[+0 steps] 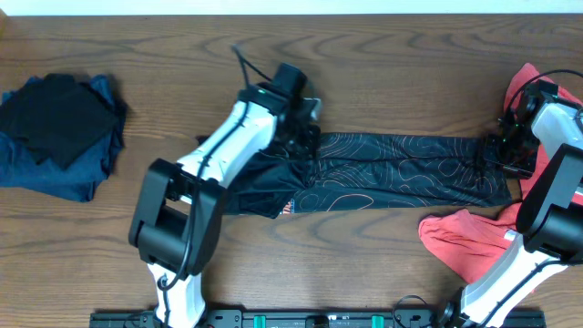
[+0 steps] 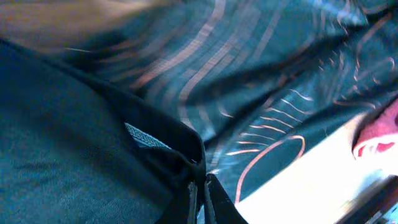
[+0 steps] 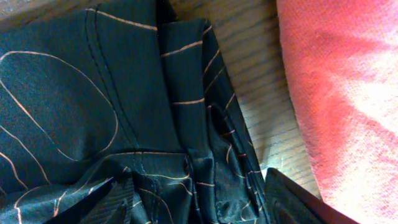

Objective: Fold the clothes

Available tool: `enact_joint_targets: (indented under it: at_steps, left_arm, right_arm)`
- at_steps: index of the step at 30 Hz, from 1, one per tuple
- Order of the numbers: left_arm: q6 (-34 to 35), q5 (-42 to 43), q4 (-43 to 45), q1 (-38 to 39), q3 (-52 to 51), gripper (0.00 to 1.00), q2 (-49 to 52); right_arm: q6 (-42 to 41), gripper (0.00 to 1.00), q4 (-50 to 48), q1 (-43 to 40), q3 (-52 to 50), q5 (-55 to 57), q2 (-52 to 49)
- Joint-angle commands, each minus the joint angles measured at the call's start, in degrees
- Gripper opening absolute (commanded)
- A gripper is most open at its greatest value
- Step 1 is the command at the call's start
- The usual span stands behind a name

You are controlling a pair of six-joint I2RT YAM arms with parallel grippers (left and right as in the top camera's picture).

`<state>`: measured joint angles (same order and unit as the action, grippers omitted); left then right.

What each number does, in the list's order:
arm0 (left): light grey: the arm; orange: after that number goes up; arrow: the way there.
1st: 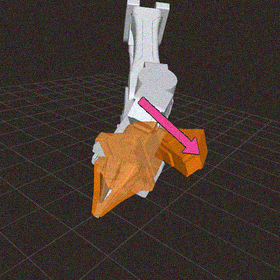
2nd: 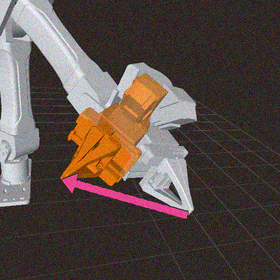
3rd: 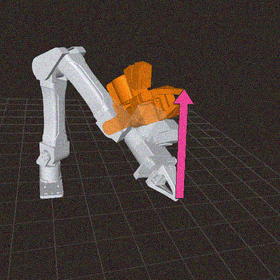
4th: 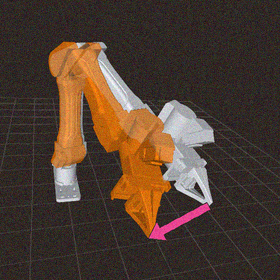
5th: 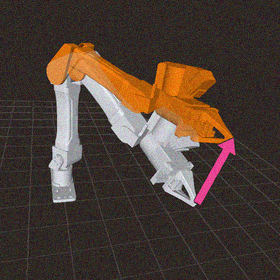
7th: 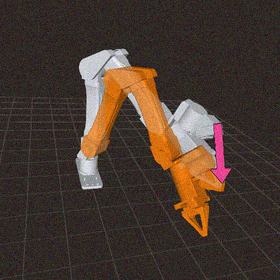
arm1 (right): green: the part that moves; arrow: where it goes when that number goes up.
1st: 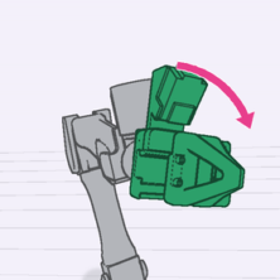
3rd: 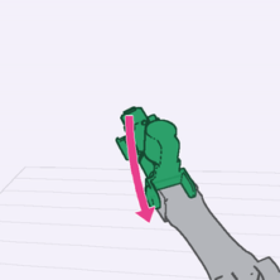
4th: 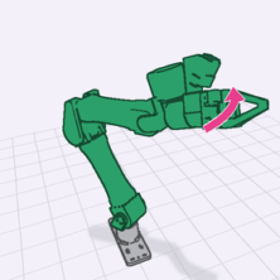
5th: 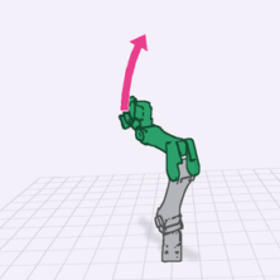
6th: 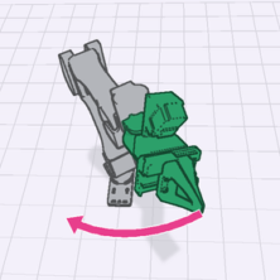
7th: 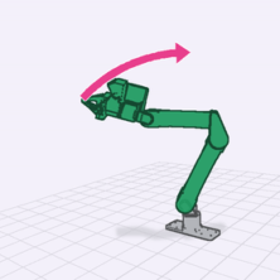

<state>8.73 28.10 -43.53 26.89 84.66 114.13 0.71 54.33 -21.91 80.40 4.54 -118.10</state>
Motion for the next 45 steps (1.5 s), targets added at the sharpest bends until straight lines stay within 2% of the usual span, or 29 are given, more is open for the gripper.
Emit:
enact_joint_targets:
  at_steps: [1, 2, 3, 4, 5, 6, 14, 18, 25, 40, 45]
  left_arm:
    - [-1.1, -3.0, -0.7, 2.2, -0.1, 0.06, 0.1]
    - [-1.1, -4.6, -0.9, 2.5, -0.1, 0.14, 0.1]
    - [-1.1, -6.3, -1.0, 2.6, -0.1, 0.44, 0.1]
    - [-1.1, -7.9, -1.2, 2.6, -0.1, 0.79, 0.1]
    - [-1.1, -9.4, -1.4, 2.6, -0.1, 0.92, 0.1]
    - [-1.1, -10.3, -1.5, 2.4, -0.1, 1.0, 0.1]
    - [-1.1, -11.2, -4.8, -1.0, 0.0, 0.98, -2.2]
    - [-1.1, -14.6, -6.6, -3.1, 0.0, 0.98, -5.4]
    - [-1.1, -15.7, -5.0, -5.0, -0.1, 0.98, -7.1]
    - [-1.3, -15.2, -2.0, 3.1, -0.1, 0.98, -1.2]
    - [-1.6, -19.9, -1.3, 6.1, -0.1, 0.98, 1.0]
  right_arm:
    - [0.7, 0.67, 0.3, -1.0, -1.5, 0.8, -1.9]
    - [0.7, 0.68, 0.3, -1.0, -1.5, 0.8, -1.9]
    - [0.7, 0.69, 0.3, -1.0, -1.5, 0.8, -1.9]
    - [0.7, 0.69, 0.3, -1.0, -1.5, 0.8, -1.9]
    - [0.7, 0.69, 0.3, -1.0, -1.5, 0.8, -1.9]
    - [0.7, 0.7, 0.3, -1.0, -1.5, 0.8, -1.9]
    - [2.9, 0.68, -0.3, -1.0, -1.6, -1.3, -1.9]
    - [3.3, 0.69, -2.0, -1.1, -2.6, -1.9, -1.9]
    - [3.2, 0.68, -5.9, -2.1, -6.4, -2.0, -1.9]
    - [3.2, 0.68, -7.5, -2.1, -8.6, -2.0, -1.9]
    - [3.2, 0.68, -7.5, -2.1, -8.6, -2.0, -1.9]
